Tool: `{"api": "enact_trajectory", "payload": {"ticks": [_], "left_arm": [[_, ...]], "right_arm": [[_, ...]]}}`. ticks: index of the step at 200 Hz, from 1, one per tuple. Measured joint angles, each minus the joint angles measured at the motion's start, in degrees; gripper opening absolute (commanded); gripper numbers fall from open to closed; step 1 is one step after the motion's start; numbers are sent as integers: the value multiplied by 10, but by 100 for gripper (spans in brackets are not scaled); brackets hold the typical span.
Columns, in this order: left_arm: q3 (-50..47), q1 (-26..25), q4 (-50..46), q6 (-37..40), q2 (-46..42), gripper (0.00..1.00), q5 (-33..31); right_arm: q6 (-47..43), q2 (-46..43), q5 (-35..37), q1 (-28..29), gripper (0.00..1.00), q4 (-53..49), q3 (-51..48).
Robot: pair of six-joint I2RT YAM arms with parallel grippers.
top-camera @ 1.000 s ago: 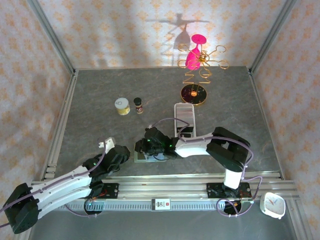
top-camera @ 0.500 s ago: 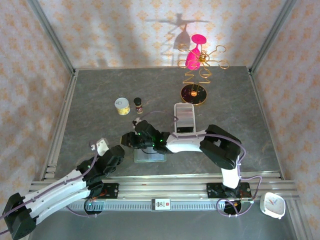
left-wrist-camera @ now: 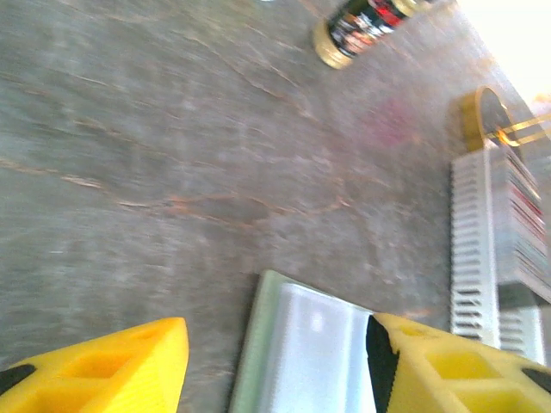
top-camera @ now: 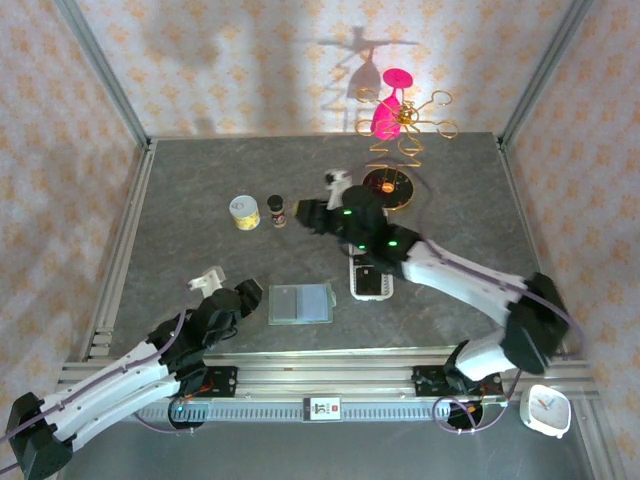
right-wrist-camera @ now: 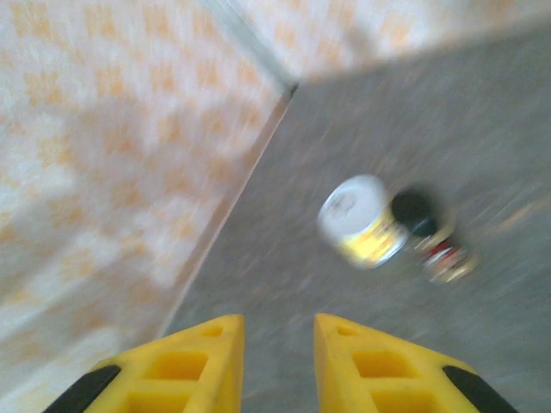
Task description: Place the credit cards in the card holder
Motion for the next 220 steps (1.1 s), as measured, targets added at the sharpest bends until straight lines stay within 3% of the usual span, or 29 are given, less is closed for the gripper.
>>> {"api": "enact_trajectory", "payload": {"ticks": [20, 32, 46, 72, 96, 148, 220], "left_arm": [[0, 0, 37, 14, 27, 59, 21], [0, 0, 51, 19, 44, 59, 29], [0, 0, 66, 26, 63, 59, 36], [0, 0, 85, 34, 87, 59, 47], [0, 0, 93, 44, 94, 59, 55], [0, 0, 93, 44, 94, 59, 64], [-1, 0, 92, 44, 93, 59, 73]], "right_arm": [[-173, -106, 9, -32, 40, -9, -60], [-298, -160, 8, -32, 56, -24, -96], [-430, -198, 19, -29, 59, -57, -128], [-629, -193, 23, -63, 65, -155, -151], [-756, -153, 23, -108, 65, -216, -176], [-918, -53, 23, -166, 67, -196, -201], [-983, 50, 4, -166, 66, -163, -157]]}}
